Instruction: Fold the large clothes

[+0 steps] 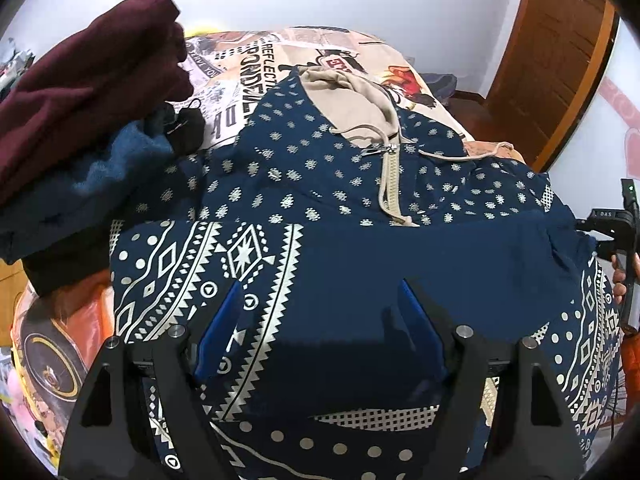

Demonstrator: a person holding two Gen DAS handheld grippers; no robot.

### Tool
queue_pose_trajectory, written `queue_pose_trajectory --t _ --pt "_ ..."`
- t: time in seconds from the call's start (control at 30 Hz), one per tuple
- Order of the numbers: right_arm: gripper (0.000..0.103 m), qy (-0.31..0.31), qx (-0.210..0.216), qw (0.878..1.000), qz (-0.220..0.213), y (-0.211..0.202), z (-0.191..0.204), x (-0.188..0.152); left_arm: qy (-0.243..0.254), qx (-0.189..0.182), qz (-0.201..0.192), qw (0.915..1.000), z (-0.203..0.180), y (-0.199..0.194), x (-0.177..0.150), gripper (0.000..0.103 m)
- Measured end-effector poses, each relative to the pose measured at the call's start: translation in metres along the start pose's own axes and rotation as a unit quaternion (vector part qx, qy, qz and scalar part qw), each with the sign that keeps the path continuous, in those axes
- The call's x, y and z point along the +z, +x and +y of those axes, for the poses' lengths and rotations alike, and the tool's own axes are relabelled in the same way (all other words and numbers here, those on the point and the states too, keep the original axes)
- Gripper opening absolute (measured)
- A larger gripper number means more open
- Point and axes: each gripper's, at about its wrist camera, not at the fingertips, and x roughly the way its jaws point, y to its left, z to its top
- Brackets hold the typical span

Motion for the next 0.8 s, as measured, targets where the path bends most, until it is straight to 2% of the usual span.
queue_pose_trajectory --t 0.03,0.1,0.2,0.33,0.47,0.5,0.57,0.63,0.7,0.77,0.8 --pt "0.010 -0.014 -0.010 1.000 -0.008 -0.004 0.004 0.000 -0.002 0.000 0.000 1.0000 0.001 -0.001 -0.001 0.078" --pt "0.009 -0.048 -0.023 0.998 -0.036 -0.020 0.016 -0.002 -0.005 -0.002 -0.002 1.0000 0.002 -0.005 -0.002 0.078" --pt "0.006 -0.091 -0.018 0.992 -0.083 -0.054 0.037 -0.003 -0.002 -0.001 -0.009 1.0000 0.002 -0.012 -0.003 0.078" --pt "0.005 -0.159 0.018 0.975 -0.156 -0.116 0.083 -0.012 0.005 0.000 -0.022 0.9997 0.000 -0.024 -0.005 0.078" --pt "0.005 -0.218 0.072 0.954 -0.193 -0.161 0.130 -0.029 0.006 -0.008 -0.033 0.9994 0.000 -0.036 -0.006 0.078" --pt "0.005 -0.237 0.076 0.948 -0.196 -0.168 0.141 -0.036 0.005 -0.009 -0.035 0.9993 0.000 -0.038 -0.006 0.078" --pt "0.006 -0.249 0.088 0.946 -0.189 -0.171 0.149 -0.045 0.005 -0.012 -0.039 0.9992 0.001 -0.044 -0.007 0.078" --pt "0.006 -0.252 0.102 0.948 -0.164 -0.166 0.151 -0.051 0.004 -0.015 -0.041 0.9990 0.002 -0.048 -0.009 0.078" --pt "0.009 -0.246 0.099 0.953 -0.144 -0.157 0.147 -0.057 0.003 -0.019 -0.041 0.9990 0.004 -0.052 -0.011 0.078" --pt "0.025 -0.233 0.091 0.962 -0.108 -0.143 0.136 -0.060 0.003 -0.020 -0.041 0.9989 0.005 -0.054 -0.013 0.078" --pt "0.043 -0.222 0.091 0.966 -0.092 -0.136 0.132 -0.059 0.003 -0.020 -0.041 0.9990 0.006 -0.055 -0.015 0.078"
